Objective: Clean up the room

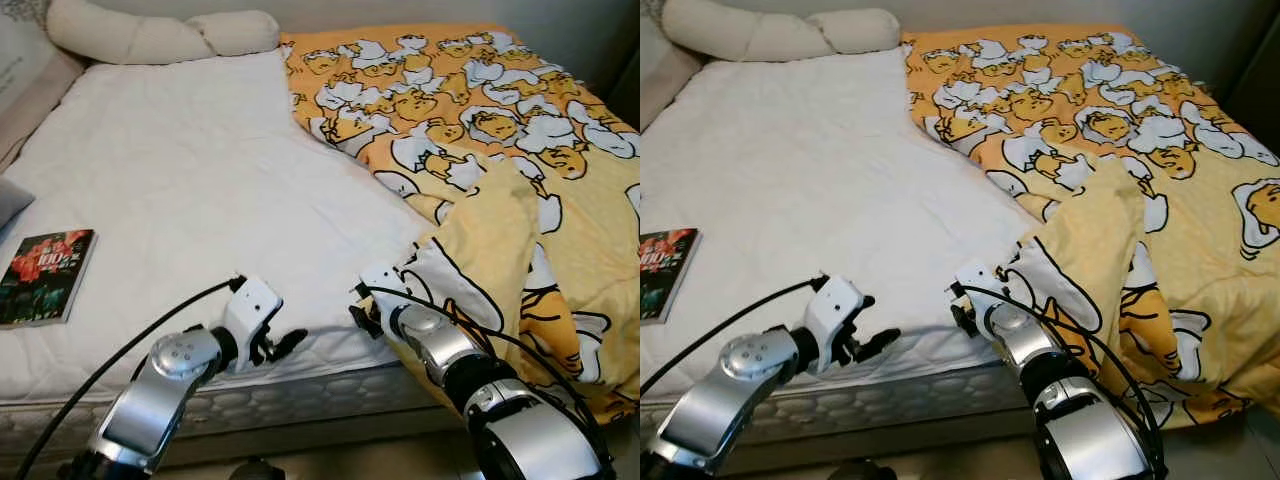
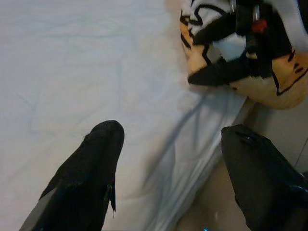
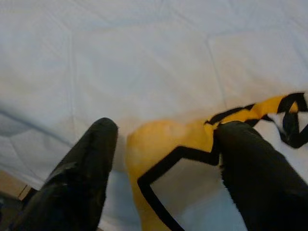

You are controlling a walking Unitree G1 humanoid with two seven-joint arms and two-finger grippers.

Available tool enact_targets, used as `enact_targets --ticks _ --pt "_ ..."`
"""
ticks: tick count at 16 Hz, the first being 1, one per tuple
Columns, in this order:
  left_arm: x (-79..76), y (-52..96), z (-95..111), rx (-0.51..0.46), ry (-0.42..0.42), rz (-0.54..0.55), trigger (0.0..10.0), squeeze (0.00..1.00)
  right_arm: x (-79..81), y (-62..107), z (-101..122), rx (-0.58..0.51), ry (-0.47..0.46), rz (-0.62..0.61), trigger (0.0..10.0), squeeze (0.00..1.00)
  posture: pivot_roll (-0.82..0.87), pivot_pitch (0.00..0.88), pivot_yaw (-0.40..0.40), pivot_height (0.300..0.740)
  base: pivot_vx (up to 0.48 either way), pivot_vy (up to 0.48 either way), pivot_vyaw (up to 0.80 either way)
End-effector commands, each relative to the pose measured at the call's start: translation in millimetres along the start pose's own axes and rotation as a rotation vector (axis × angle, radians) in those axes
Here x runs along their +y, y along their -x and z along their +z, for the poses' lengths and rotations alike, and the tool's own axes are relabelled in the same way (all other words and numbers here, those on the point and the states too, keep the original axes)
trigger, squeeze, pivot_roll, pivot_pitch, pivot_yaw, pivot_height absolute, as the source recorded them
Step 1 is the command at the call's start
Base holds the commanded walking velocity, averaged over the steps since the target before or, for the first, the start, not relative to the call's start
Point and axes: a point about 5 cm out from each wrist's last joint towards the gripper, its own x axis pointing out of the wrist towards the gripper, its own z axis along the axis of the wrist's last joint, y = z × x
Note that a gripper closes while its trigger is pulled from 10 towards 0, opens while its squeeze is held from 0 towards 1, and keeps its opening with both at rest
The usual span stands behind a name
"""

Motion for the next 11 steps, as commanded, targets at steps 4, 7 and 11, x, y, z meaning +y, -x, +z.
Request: enact_targets --ticks 4,7,11 --pt "2.5 0.2 1.6 0.006 -0.006 -0.002 10.0 0.0 -0.4 -0.8 -5.8 0.029 0.033 -0.018 3.6 0.0 0.07 0.027 0.041 0.74 0.0 0.0 0.0" --pt "2.5 2.7 1.2 0.009 -0.008 -0.01 10.0 0.0 -1.7 -0.7 -7.7 0.034 0.024 -0.034 2.9 0.0 0.07 0.035 0.042 0.74 0.0 0.0 0.0" --pt "1.6 5.0 -0.5 0.025 -0.008 -0.047 10.0 0.0 -6.2 -0.6 -1.8 0.007 0.001 -0.053 0.6 0.0 0.07 0.036 0.045 0.74 0.0 0.0 0.0"
